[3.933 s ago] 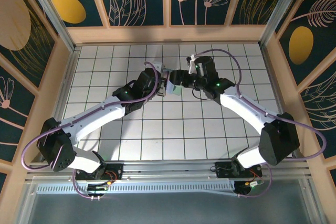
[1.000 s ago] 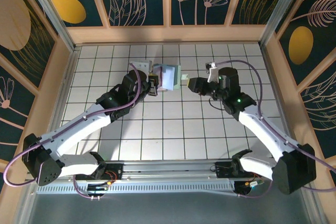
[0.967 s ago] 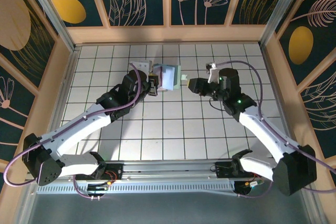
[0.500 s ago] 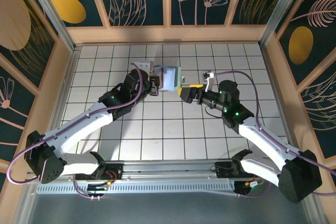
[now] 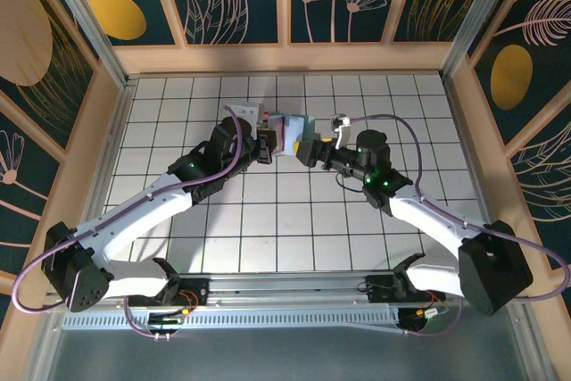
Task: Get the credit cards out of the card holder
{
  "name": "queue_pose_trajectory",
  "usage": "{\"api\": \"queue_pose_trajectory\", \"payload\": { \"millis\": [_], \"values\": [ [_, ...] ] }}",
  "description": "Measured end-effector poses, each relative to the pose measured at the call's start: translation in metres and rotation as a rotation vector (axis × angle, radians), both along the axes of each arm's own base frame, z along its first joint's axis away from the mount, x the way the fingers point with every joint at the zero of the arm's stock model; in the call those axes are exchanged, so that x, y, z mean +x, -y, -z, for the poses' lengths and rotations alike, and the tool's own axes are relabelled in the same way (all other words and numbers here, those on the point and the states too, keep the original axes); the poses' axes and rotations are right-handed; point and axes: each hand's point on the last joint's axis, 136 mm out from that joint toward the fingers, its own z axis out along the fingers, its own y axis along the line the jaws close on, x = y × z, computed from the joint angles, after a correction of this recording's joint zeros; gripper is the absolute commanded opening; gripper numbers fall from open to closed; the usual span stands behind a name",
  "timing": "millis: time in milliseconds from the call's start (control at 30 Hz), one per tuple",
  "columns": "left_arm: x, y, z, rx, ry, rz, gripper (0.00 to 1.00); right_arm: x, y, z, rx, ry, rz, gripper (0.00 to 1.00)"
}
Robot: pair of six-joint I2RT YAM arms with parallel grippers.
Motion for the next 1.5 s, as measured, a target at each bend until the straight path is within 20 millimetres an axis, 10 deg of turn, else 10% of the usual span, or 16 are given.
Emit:
{"api": "queue_pose_trajectory", "payload": {
  "millis": [300,467,733,933,1500],
  "values": [
    [-0.009,0.001,-0.009,-0.072,0.013,0.049,0.00,0.008,0.009,-0.015,0.089,0.006,-0.003,0.12],
    [-0.012,-0.001,-0.009,-0.126,-0.002,0.073,0.00,-0.003,0.010,-0.021,0.133,0.000,-0.038,0.03],
    [-0.015,0.002,-0.011,-0.187,-0.008,0.103,0.00,-0.011,0.012,-0.029,0.173,-0.001,-0.071,0.00],
    [-0.015,0.001,-0.007,-0.200,-0.029,0.091,0.39,-0.013,0.014,-0.025,0.174,-0.026,-0.071,0.00],
    [-0.009,-0.032,0.037,-0.137,-0.070,-0.090,0.72,-0.034,0.025,0.048,0.073,-0.234,-0.041,0.00]
  ]
}}
